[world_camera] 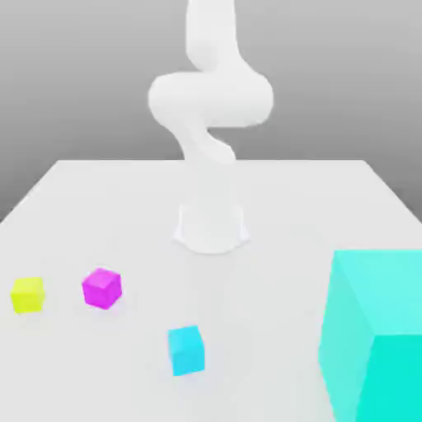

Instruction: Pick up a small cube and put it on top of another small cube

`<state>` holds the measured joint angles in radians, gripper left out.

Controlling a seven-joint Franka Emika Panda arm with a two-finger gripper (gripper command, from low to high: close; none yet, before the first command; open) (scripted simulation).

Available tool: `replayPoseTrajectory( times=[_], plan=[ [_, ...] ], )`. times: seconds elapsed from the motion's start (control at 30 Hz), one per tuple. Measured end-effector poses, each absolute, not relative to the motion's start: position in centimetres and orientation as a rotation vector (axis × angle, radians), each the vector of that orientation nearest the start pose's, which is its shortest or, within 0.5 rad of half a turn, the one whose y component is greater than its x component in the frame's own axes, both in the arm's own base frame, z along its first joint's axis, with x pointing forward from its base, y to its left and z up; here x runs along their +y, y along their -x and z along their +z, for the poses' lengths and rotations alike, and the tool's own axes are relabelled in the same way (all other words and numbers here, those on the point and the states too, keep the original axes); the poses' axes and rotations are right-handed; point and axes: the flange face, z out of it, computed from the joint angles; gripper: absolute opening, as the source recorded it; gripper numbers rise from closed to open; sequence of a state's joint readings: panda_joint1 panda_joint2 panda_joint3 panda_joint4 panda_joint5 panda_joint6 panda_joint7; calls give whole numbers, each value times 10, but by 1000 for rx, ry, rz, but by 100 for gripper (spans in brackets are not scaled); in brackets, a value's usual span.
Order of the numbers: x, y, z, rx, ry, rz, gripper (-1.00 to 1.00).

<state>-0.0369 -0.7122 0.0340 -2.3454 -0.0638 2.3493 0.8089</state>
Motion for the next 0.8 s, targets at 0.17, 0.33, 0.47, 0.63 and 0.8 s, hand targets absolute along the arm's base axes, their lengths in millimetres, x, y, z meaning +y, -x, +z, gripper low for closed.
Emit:
replayPoseTrajectory(
  times=[0.17, 0.33, 0.47, 0.63, 0.8],
  plan=[
    [-10, -436, 542, 1080, 2807, -854, 0],
    [-31, -453, 423, 1052, 2985, -624, 0],
    [-45, -444, 335, 994, 3066, -407, 0],
    [-48, -411, 242, 891, 3075, -142, 0],
    [-40, -387, 190, 817, 3031, -15, 0]
  ],
)
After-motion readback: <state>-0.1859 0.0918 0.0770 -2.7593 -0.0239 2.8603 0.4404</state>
